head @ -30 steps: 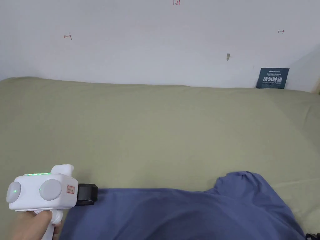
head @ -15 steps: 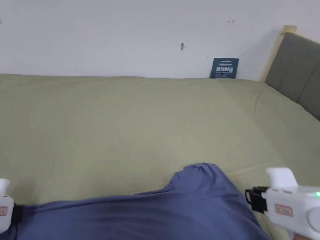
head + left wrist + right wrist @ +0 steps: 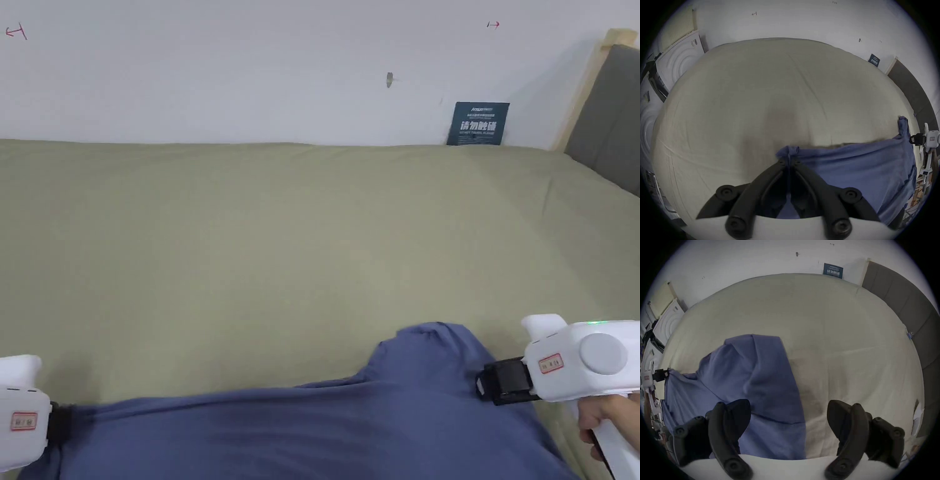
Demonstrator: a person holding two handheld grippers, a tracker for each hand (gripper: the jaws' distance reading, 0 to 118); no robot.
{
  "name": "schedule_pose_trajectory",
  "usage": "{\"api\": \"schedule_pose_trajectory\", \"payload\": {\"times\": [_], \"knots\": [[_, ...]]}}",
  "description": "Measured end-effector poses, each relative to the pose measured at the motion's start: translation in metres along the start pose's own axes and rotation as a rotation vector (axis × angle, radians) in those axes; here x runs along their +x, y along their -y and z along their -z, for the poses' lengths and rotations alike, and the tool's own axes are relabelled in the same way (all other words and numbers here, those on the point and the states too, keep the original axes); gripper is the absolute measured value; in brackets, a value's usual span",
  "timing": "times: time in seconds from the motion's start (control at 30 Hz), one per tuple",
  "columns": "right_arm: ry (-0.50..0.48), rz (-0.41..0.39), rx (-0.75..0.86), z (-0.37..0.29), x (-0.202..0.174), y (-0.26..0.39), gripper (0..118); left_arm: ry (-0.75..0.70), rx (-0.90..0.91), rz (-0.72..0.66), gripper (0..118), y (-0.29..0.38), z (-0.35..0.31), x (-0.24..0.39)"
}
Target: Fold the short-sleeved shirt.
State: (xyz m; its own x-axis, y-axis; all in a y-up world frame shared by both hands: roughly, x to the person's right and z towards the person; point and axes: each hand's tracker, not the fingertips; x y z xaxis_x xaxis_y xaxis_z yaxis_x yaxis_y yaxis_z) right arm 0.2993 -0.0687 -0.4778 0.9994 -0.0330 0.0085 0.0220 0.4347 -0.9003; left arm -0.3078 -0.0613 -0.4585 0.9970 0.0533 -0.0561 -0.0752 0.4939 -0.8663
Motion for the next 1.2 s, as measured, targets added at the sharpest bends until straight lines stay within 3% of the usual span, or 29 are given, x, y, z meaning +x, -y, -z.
{"api": "schedule_pose_trajectory", "payload": {"times": [0.03,0.07,0.1,0.13,0.17,0.27,0.47,0.77,1.2], "knots": [[-0.003,-0.003,0.003,-0.001,0.003,0.002,55,-0.001,0.000,0.001,1,0.000,0.000,0.000],[-0.008,-0.003,0.008,-0.003,0.004,0.004,27,0.000,0.000,0.001,1,0.000,-0.001,0.000],[0.030,-0.002,0.028,-0.005,0.002,0.005,14,0.001,0.000,0.001,1,0.000,-0.003,0.000],[0.004,-0.011,0.058,-0.010,0.003,0.007,6,0.004,0.000,-0.001,1,-0.001,-0.004,-0.001],[-0.051,0.022,0.056,-0.015,0.005,0.009,5,0.005,0.003,-0.003,1,-0.001,-0.007,-0.001],[-0.015,-0.022,0.119,-0.038,-0.002,0.015,6,0.025,0.014,-0.003,1,0.001,-0.022,-0.005],[-0.069,-0.007,0.244,-0.115,-0.009,0.044,5,0.080,0.108,-0.020,1,0.012,-0.087,-0.020],[-0.120,-0.017,0.341,-0.197,-0.012,0.142,5,0.104,0.189,0.018,1,0.092,-0.172,-0.037],[-0.126,-0.003,0.276,-0.199,-0.011,0.257,6,0.140,0.154,0.020,1,0.198,-0.172,-0.062]]}}
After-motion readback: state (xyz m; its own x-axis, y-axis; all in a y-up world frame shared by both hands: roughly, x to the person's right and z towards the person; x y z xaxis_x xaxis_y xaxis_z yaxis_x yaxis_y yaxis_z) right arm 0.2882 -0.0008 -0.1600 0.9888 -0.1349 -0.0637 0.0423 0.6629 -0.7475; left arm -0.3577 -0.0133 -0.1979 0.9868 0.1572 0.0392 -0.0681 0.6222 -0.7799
